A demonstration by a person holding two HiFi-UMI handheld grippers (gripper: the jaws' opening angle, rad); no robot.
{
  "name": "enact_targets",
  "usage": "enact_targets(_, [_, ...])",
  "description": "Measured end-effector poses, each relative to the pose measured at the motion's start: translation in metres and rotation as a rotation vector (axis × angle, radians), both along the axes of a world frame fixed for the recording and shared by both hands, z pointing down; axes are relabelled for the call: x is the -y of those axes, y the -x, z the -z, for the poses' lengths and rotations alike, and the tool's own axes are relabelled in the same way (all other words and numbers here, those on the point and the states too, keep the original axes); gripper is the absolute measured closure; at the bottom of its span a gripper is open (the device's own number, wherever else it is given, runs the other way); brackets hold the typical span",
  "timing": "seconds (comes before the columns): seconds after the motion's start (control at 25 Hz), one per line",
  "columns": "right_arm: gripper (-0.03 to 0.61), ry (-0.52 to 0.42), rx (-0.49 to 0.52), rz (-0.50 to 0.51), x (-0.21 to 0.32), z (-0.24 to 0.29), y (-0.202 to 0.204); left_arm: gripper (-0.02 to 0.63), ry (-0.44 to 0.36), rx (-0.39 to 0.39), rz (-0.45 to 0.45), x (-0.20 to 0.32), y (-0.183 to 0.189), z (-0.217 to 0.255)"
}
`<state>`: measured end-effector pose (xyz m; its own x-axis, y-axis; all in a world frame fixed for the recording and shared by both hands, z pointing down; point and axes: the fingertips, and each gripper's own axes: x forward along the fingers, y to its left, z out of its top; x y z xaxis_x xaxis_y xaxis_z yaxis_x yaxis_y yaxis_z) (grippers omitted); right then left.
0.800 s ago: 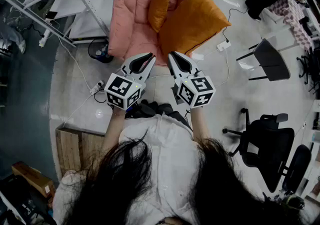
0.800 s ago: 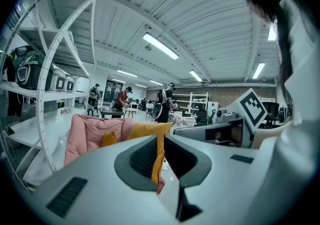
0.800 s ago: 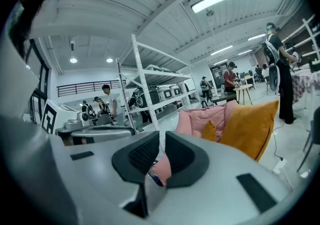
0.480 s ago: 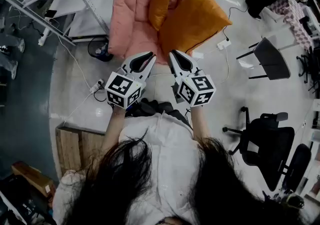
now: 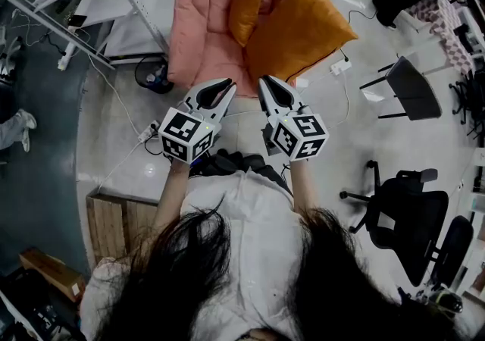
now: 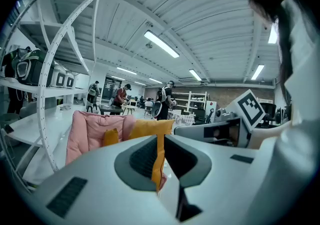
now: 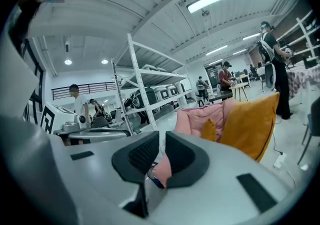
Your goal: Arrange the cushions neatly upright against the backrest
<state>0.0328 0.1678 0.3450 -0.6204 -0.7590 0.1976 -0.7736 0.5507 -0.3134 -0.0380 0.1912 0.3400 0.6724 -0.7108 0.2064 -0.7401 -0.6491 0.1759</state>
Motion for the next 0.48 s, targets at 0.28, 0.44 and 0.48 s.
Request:
enact_targets(0.28, [0.526, 0.004, -0.008, -0.065, 0.002, -0.008, 0.002, 0.574, 0.020, -0.012, -0.038, 0.000, 0.018, -0.011])
enact_targets(0.44, [0.526, 0.021, -0.050, -0.127, 0.003, -0.017, -0.019, 0.574, 0.036, -0.036, -0.056, 0.001, 0.020, -0.018])
enact_targets(0.48, [0.526, 0.027, -0.058, -0.143, 0.003, -0.019, -0.025, 0.574, 0.041, -0.045, -0.058, 0.001, 0.021, -0.020])
